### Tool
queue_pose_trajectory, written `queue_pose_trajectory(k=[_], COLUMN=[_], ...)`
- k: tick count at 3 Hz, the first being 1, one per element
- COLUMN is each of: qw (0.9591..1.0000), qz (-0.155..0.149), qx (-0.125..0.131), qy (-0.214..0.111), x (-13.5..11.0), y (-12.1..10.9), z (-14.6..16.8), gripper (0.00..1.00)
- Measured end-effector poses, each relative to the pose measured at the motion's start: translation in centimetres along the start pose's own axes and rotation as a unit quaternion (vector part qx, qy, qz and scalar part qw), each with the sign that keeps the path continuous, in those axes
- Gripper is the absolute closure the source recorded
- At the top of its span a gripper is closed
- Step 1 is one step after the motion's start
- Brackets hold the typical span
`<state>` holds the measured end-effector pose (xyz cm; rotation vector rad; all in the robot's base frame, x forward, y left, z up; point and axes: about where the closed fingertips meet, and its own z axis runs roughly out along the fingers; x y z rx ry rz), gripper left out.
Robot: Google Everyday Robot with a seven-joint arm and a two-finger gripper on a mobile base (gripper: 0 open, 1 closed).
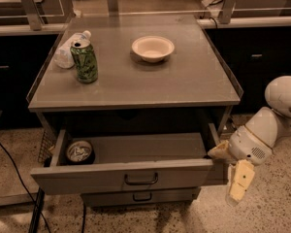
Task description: Open top drawer
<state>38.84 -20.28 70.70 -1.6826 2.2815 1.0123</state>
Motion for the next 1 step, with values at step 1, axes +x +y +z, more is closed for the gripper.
queue_pose_trajectory(k=[1], qw=[1.0], qz=[0.0], qx=[0.0], qy=[0.0], x=[0.01], y=[0.01], z=[-0.01], gripper=[0.0])
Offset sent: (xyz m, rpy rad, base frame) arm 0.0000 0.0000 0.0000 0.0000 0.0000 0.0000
